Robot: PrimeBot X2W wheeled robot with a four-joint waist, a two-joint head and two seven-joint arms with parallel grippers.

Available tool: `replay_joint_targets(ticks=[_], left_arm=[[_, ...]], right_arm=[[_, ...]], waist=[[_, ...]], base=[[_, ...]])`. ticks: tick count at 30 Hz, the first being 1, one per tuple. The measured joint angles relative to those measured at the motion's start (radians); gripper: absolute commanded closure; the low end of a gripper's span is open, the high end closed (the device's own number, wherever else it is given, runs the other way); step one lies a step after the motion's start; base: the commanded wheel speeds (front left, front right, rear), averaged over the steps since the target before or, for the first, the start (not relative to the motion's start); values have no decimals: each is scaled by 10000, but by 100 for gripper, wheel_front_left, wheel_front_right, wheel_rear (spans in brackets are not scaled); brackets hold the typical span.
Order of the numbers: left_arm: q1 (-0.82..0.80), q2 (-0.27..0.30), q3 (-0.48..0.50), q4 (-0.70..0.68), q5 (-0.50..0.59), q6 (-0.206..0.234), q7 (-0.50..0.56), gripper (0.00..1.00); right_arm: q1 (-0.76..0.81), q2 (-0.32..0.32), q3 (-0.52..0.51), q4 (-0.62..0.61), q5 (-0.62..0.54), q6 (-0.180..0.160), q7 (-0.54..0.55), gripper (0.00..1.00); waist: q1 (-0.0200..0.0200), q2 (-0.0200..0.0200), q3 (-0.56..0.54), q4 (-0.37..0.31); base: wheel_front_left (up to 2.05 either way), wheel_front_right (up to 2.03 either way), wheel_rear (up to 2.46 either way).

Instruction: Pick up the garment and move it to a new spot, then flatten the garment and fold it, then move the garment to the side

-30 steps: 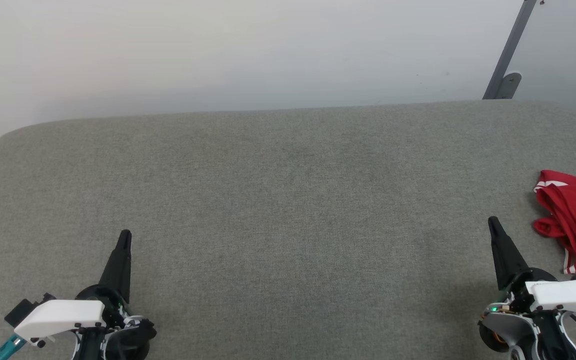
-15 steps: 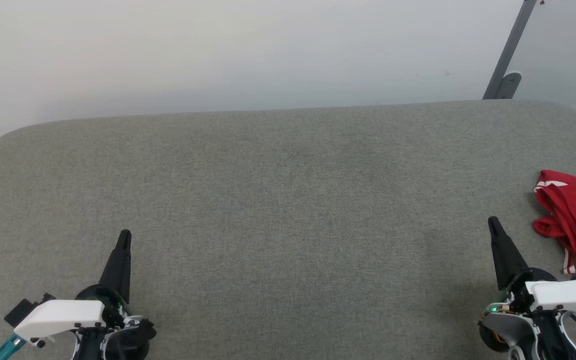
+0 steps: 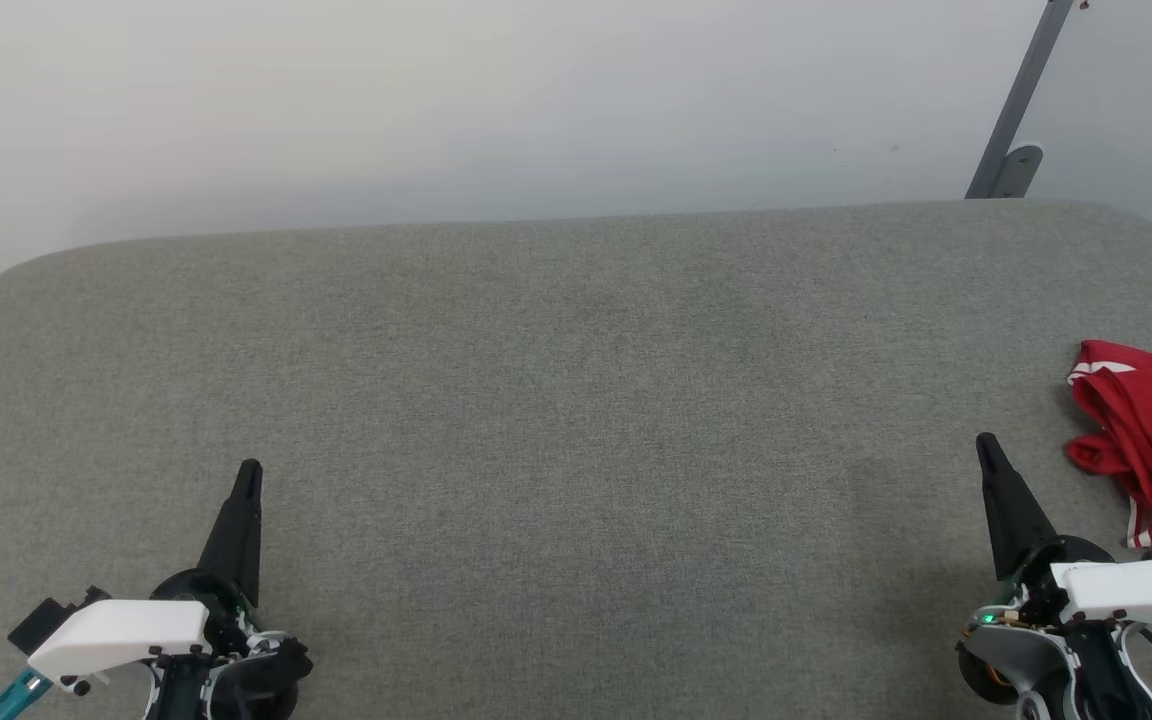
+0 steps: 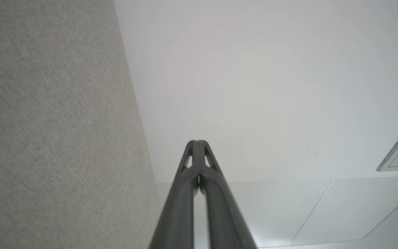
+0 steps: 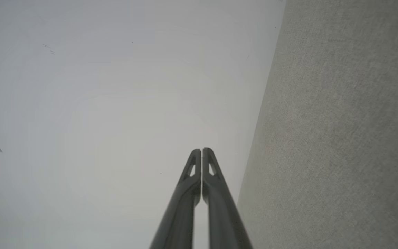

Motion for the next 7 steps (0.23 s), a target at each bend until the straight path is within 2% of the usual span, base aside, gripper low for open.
replay_joint_targets(ticks=[7], left_arm=[[0,-6,8,0,2,-2,17,100]], right_arm=[[0,0,2,-4,0,0,2,100]], waist=[[0,0,0,0]], base=[[0,0,0]])
